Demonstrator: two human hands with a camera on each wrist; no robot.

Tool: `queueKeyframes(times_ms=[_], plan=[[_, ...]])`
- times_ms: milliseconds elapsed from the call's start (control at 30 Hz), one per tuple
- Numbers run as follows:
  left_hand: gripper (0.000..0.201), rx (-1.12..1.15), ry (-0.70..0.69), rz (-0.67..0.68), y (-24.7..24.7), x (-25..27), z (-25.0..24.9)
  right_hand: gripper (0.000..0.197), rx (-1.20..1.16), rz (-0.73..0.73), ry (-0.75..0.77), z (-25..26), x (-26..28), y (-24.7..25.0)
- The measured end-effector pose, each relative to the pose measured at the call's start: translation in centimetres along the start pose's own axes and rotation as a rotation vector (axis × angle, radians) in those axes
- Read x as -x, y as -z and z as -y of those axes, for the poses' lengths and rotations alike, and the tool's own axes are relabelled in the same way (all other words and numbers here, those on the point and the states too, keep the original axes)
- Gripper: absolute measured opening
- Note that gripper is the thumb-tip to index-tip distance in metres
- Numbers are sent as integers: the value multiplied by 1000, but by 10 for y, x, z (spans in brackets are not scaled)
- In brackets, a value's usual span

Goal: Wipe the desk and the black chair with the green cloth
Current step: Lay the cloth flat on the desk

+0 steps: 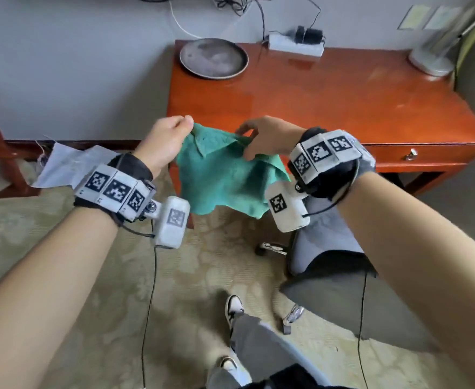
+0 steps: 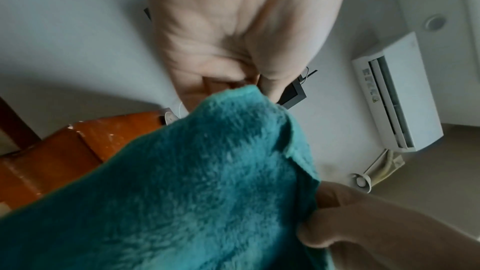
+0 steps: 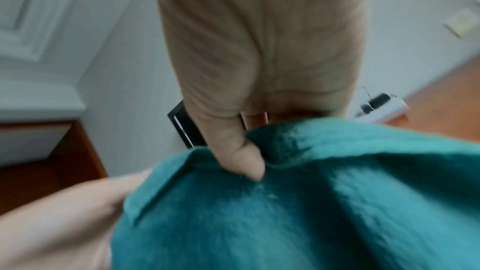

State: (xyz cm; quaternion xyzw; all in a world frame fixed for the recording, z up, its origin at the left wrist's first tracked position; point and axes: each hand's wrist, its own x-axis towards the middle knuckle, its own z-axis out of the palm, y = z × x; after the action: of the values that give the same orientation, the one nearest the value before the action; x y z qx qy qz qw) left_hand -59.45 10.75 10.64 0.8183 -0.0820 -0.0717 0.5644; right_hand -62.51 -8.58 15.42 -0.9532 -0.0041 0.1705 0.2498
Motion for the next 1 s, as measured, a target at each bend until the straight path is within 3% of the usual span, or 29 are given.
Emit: queueKeyframes(times_ms=[67, 200, 400, 467, 600, 700, 800, 900, 1000], plan=[[25, 15, 24, 16, -3, -27, -3, 10, 177, -70, 21, -7, -21, 11], [30, 142, 132, 23, -3, -88, 1, 20, 234, -195, 18, -33, -70, 28], [38, 49, 264, 97, -4, -182, 19, 26, 171, -12, -21, -54, -162, 58], [63, 6, 327, 133, -3, -207, 21, 27, 166, 24, -25, -53, -188, 63], [39, -31, 340, 269, 8, -258, 28, 29, 76, 103, -35, -54, -235, 71], [90, -279, 401, 421, 21, -300, 44, 43, 120, 128, -25, -58, -275, 75], [71, -465, 372, 443, 23, -340, 66, 47, 206, 104, -14, -67, -322, 74], [34, -386, 322, 386, 19, -372, 86, 44, 221, 58, -21, -75, -356, 78], [22, -350, 308, 365, 17, -404, 98, 39, 189, 54, -59, -86, -391, 81]])
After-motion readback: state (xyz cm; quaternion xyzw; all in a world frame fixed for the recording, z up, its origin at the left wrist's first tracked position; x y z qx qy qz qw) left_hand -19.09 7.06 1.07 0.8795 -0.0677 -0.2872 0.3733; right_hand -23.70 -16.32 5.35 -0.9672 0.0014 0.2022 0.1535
